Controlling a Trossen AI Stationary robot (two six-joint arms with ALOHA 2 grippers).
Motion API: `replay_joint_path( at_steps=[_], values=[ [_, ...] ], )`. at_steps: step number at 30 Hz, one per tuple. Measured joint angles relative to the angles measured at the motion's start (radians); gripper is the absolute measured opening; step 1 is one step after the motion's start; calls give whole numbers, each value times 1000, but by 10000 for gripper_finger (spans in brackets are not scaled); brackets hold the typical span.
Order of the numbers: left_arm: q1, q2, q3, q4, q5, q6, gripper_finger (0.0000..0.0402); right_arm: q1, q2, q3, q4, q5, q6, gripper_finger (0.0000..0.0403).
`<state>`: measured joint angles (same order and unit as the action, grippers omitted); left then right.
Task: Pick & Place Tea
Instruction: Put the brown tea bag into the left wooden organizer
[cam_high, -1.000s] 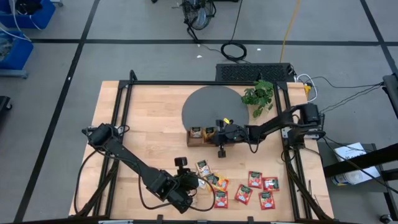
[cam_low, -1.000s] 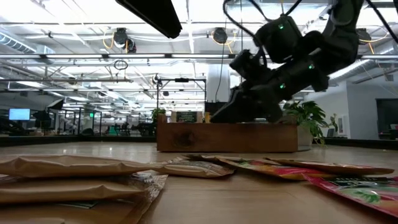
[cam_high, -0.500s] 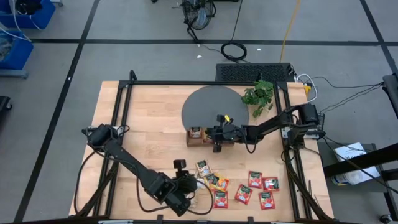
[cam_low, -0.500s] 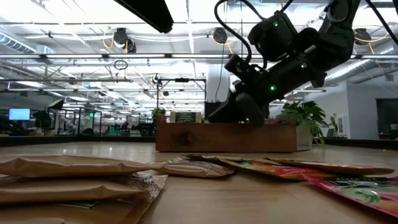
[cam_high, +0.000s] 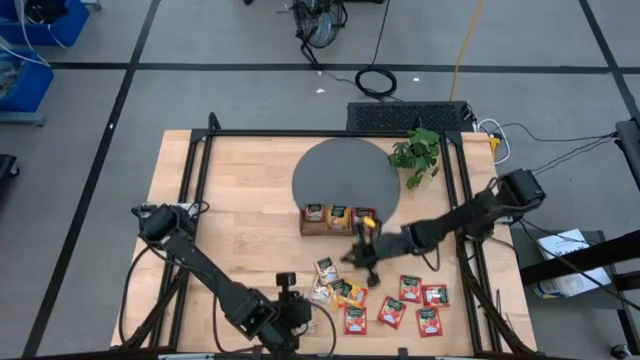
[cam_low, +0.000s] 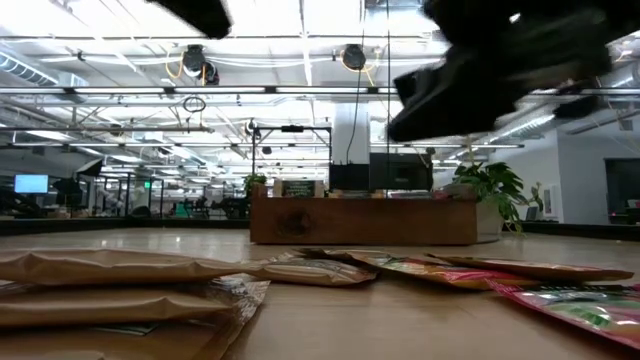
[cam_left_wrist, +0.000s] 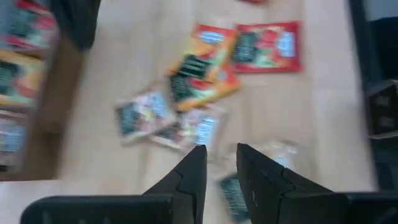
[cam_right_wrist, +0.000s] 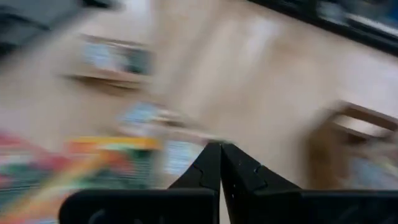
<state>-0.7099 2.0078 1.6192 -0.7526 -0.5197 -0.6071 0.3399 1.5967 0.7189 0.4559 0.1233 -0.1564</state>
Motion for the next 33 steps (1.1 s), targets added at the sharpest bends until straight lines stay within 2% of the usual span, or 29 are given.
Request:
replay_joint_path(
  at_steps=[2,4,7,9,12,14,18,21,26,33],
  values=[
    [-20,7,-1,-5,27,-15,93,69,10,0,34,-20,20,0],
    [-31,17,0,-14,64,-76,93,133,36,1,90,41,56,0],
    [-44,23,-1,-161,36,-286,93,189,104,12,181,174,105,0],
    [-47,20,-20,-243,17,-401,93,203,157,28,228,187,94,0],
    [-62,17,-74,-256,34,-508,92,196,247,106,257,127,71,0],
    [-72,12,-111,-204,85,-526,92,180,312,178,241,54,74,0],
    [-86,11,-165,-41,164,-484,92,154,429,318,197,-134,102,0],
    [-100,11,-185,90,183,-433,92,153,493,400,177,-223,90,0],
    [-132,18,-187,162,184,-434,92,153,568,490,186,-301,67,5],
    [-115,26,-248,258,161,-455,92,148,595,518,178,-309,14,12]
  ],
)
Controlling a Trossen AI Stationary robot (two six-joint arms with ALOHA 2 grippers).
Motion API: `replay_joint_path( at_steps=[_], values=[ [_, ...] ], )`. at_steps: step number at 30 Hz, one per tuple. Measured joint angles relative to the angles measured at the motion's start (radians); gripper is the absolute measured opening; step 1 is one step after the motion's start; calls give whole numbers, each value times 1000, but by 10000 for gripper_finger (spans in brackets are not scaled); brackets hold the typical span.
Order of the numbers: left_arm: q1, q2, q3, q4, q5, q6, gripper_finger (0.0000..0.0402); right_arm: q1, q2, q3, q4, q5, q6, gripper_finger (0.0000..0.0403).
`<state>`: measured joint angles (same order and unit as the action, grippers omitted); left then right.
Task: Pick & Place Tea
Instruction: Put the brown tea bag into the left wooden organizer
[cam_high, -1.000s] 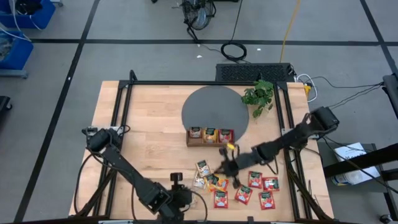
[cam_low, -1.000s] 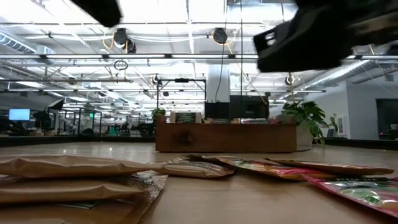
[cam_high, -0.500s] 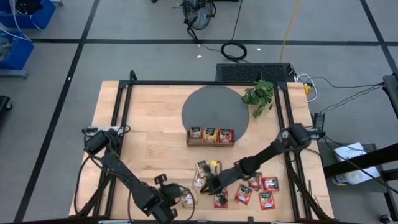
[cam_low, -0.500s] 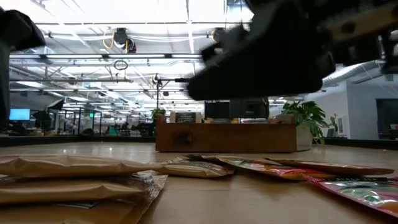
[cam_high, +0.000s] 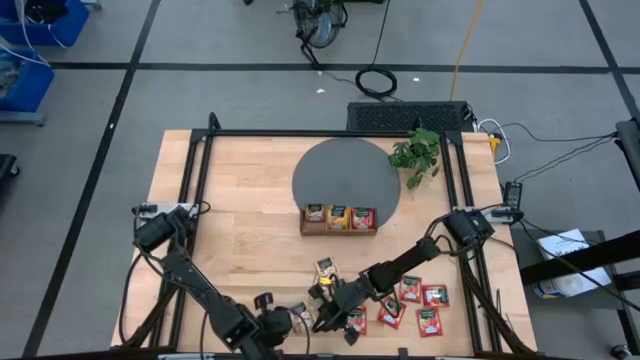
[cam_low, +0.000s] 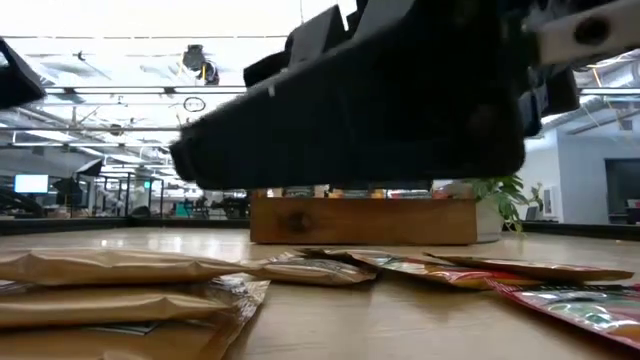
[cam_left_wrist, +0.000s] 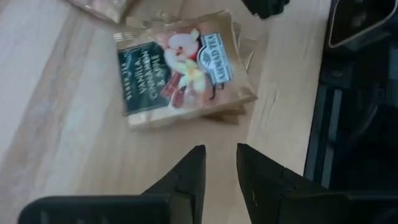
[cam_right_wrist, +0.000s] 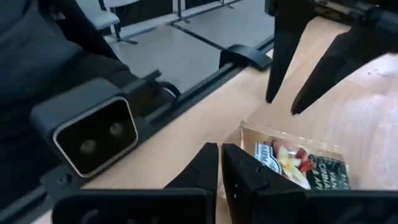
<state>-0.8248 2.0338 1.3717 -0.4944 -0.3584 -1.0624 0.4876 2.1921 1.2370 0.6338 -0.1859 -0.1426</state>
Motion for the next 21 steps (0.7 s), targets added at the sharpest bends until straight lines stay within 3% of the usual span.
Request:
replay_joint_path(
  at_steps=[5,9,21],
  values=[
    [63,1,-54,63,1,-21,92,-19,0,-5,-57,12,-46,13],
    [105,1,-74,71,-2,-12,93,-30,20,-6,-75,97,-55,13],
    [131,-28,-72,65,105,54,93,-61,16,-48,-116,103,-53,13]
  ],
)
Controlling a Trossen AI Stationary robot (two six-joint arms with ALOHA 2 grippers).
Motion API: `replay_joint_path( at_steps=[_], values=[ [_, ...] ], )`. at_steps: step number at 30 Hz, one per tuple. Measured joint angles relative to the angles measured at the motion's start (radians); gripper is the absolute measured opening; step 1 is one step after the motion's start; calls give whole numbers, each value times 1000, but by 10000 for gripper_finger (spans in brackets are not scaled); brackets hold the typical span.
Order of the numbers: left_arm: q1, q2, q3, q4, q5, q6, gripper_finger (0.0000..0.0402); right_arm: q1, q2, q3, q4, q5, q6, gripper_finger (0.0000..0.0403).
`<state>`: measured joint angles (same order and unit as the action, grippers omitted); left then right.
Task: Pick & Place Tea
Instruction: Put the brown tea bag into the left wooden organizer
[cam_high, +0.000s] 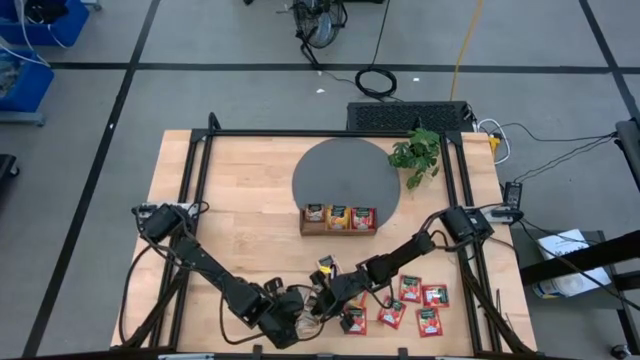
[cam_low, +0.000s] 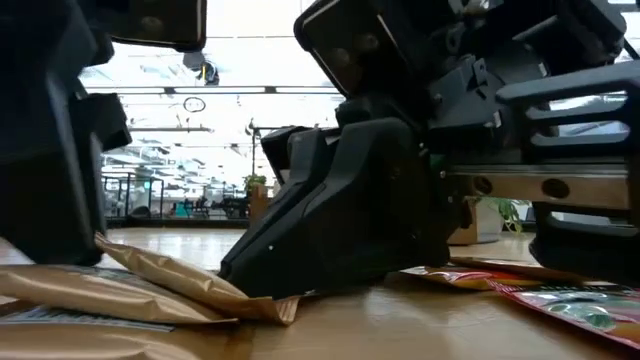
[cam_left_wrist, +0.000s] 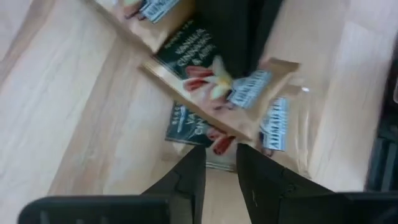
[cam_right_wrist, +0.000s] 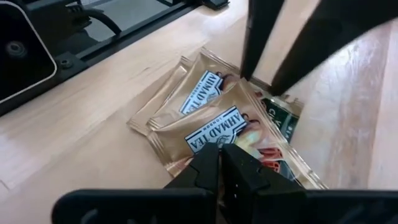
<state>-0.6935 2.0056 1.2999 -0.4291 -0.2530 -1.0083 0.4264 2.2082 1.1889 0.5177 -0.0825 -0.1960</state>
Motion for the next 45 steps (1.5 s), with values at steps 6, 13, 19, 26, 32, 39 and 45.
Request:
replay_joint_path(
  at_steps=[6,13,19,26,32,39,45],
  values=[
    [-9,-15,1,22,-51,45,93,-7,0,-10,7,3,0,13],
    [-16,-13,0,11,-101,303,93,-10,0,-10,6,-1,25,13],
    [-26,-13,0,14,-124,400,98,-35,1,-11,3,-76,69,13],
    [-64,-10,0,62,-202,600,169,-99,3,-51,72,-241,205,7],
    [-76,15,1,67,-311,744,213,-120,3,-94,161,-290,244,1],
    [-34,37,1,47,-296,816,210,-122,3,-94,161,-293,252,1],
    [-9,66,1,68,-245,878,183,-127,3,-94,166,-359,254,1]
  ],
)
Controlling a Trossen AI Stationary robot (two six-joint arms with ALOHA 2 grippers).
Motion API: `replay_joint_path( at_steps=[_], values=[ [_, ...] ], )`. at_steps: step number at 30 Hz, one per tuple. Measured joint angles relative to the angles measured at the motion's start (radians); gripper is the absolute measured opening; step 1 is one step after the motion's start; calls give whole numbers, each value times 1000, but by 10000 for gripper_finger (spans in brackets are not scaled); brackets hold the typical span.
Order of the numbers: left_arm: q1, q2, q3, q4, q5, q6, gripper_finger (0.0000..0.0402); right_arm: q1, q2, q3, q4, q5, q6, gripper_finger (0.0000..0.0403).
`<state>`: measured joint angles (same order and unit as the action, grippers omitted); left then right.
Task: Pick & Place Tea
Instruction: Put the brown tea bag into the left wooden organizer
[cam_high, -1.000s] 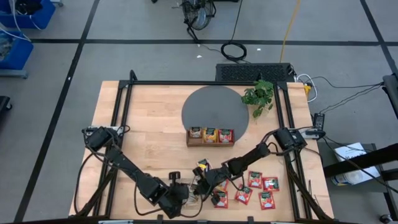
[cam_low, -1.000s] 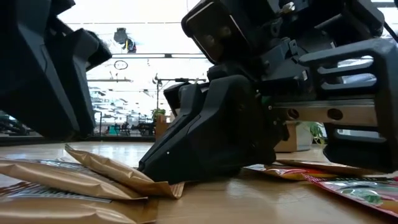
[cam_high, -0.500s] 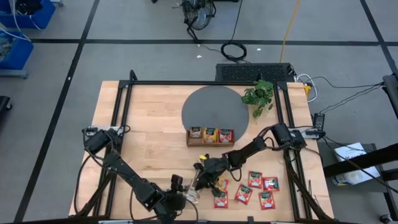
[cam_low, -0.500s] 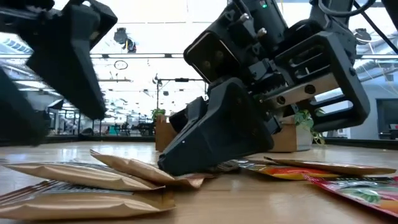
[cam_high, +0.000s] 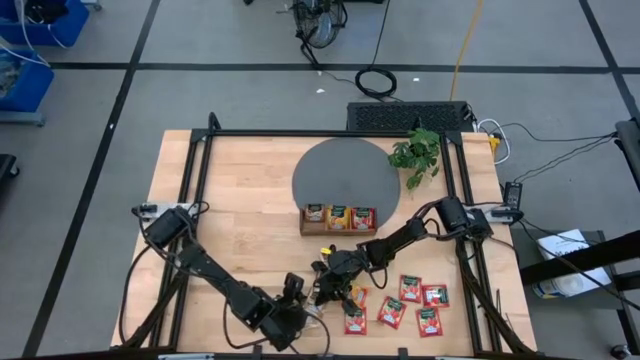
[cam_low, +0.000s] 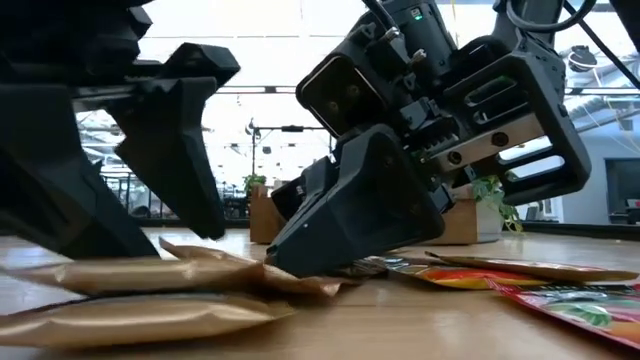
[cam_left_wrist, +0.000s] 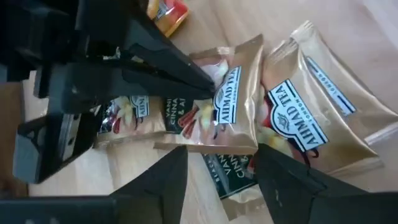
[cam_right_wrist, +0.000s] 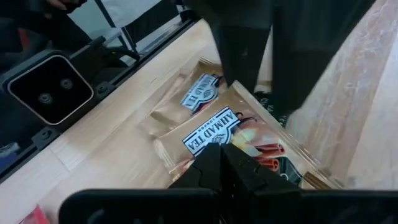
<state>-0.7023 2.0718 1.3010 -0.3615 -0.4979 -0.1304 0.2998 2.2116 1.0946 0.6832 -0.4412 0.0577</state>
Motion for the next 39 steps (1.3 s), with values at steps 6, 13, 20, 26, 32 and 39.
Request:
replay_joint_path(
  at_steps=[6,13,20,26,32,39],
  values=[
    [-13,22,1,48,-40,108,156,-6,0,0,-2,-6,9,1],
    [-14,23,0,52,-57,161,132,-6,0,0,10,-6,9,0],
    [-13,25,-1,72,-83,224,74,-6,0,0,23,-6,21,0],
    [-27,25,-1,81,-122,242,10,-5,1,-1,50,-6,38,2],
    [-63,25,-1,76,-237,294,23,-4,-42,-3,21,-6,36,22],
    [-133,25,53,55,-448,314,10,-6,-189,-2,-10,-75,0,69]
  ],
)
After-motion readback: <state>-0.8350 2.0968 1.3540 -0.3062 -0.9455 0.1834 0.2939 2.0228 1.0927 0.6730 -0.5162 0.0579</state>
